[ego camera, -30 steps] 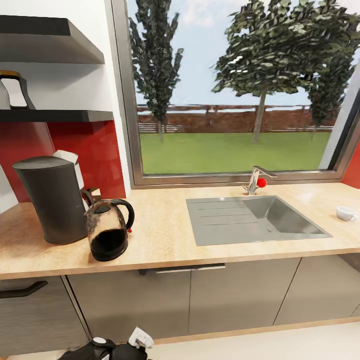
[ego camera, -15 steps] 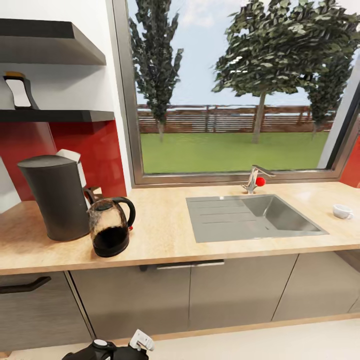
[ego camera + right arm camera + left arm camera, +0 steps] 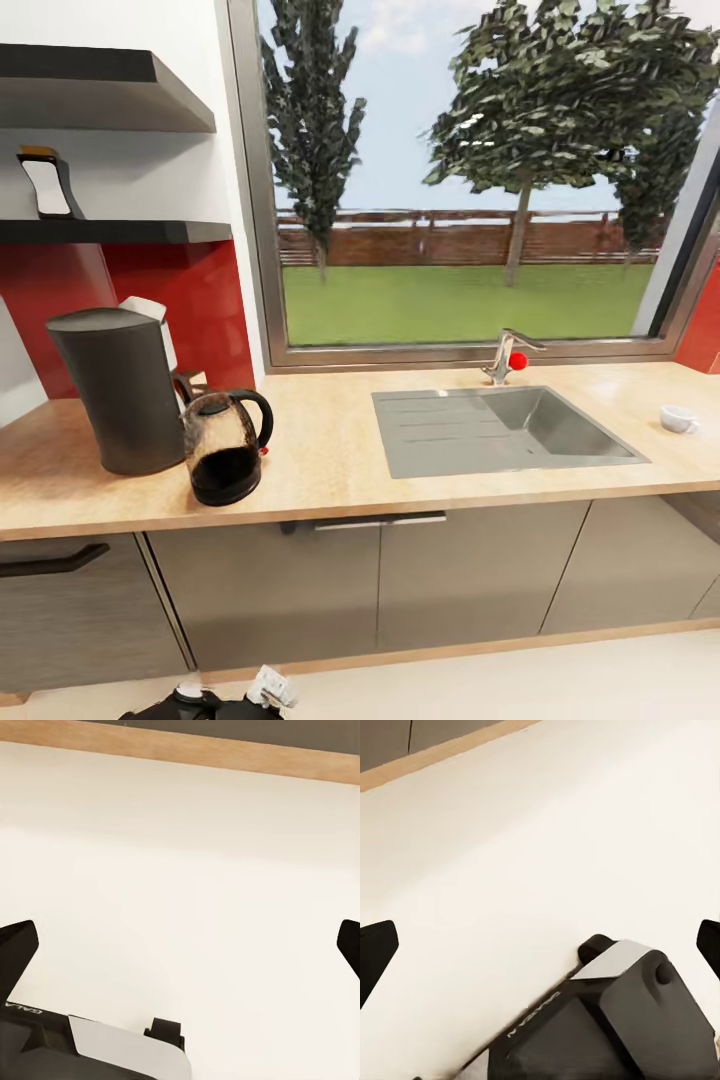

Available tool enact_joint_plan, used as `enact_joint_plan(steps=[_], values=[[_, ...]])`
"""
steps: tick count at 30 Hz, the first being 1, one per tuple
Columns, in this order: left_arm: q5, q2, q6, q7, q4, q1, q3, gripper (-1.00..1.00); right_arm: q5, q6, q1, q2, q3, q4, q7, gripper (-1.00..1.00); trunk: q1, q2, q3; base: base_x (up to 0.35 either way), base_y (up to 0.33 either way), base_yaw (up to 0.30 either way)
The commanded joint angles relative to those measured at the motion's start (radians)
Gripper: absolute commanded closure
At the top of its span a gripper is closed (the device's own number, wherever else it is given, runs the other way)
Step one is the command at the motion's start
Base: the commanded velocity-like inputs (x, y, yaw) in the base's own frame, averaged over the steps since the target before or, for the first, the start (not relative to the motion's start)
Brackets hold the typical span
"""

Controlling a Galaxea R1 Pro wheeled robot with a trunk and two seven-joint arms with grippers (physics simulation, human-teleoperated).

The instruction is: Set up a coffee station on the kitchen countertop: keep the coffee maker on the countertop, move the bottle of coffee from the kitchen shelf to the counter next to the coffee maker, place a paper coffee filter on top of the coffee maker, put the saucer next to the coffee maker with the coffee cup on the saucer, and place the electric kettle next to the coffee maker.

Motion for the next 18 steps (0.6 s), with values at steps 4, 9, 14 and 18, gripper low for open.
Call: enact_joint_plan(steps=[4, 9, 14, 18], values=[[0.010, 0.008, 0.006, -0.037, 0.056, 0.046, -0.002, -1.00, 0.006, -0.003, -0.001, 0.000, -0.001, 0.000, 0.001, -1.00, 0.000, -0.001, -0.001, -0.008, 0.000, 0.000], [0.009, 0.018, 0.005, -0.123, 0.098, 0.109, 0.000, -1.00, 0.006, -0.005, -0.001, 0.000, -0.002, 0.000, 0.000, -1.00, 0.000, -0.001, -0.001, -0.001, 0.000, 0.000], [0.009, 0.019, 0.005, -0.131, 0.103, 0.116, 0.003, -1.00, 0.006, -0.005, -0.001, 0.000, -0.001, 0.000, -0.001, -1.00, 0.000, -0.001, -0.001, 0.000, 0.000, 0.000], [0.009, 0.036, 0.005, -0.132, 0.108, 0.118, 0.070, -1.00, 0.006, -0.005, -0.001, 0.000, -0.001, 0.000, -0.001, -1.00, 0.000, -0.001, -0.001, 0.000, 0.000, 0.000]])
